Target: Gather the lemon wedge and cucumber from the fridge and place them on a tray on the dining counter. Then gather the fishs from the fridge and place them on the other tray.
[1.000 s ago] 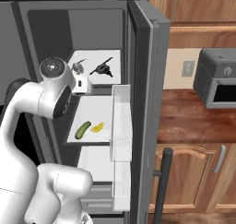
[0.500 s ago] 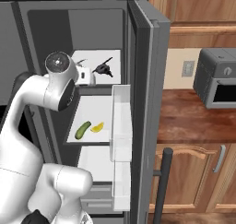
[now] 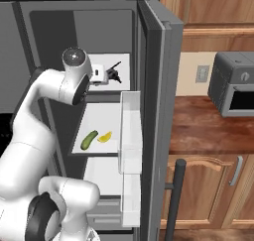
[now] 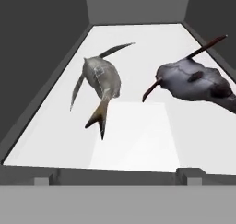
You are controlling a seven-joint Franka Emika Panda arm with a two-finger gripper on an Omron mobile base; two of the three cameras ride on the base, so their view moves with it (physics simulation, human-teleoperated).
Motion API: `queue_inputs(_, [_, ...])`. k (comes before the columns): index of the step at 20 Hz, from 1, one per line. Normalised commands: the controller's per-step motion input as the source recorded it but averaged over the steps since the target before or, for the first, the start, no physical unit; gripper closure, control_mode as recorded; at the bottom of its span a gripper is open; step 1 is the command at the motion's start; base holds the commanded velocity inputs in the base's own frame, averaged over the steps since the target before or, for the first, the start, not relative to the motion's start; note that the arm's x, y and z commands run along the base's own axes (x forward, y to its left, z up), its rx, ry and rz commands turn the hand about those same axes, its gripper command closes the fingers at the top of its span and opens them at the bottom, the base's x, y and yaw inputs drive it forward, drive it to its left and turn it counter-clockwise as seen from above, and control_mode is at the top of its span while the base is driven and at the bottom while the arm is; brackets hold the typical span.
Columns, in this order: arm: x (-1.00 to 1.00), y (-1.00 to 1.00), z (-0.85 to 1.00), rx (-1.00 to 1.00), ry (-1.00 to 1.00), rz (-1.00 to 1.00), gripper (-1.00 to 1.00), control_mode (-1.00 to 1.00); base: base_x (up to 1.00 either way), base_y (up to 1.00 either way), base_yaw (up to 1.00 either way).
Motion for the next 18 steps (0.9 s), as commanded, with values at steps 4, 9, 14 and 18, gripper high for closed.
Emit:
queue_inputs(4, [0.47,0.04,0.00,0.00,0.00,0.00,-1.00,-1.00,0.00,0.00,0.00])
queue_inputs(9, [0.41,0.13,-0.06,0.00,0.00,0.00,-1.00,-1.00,0.00,0.00,0.00])
queue_inputs(14, [0.40,0.16,-0.12,0.00,0.00,0.01,-1.00,-1.00,0.00,0.00,0.00])
queue_inputs(18, [0.40,0.09,-0.15,0.00,0.00,0.03,-1.00,-1.00,0.00,0.00,0.00])
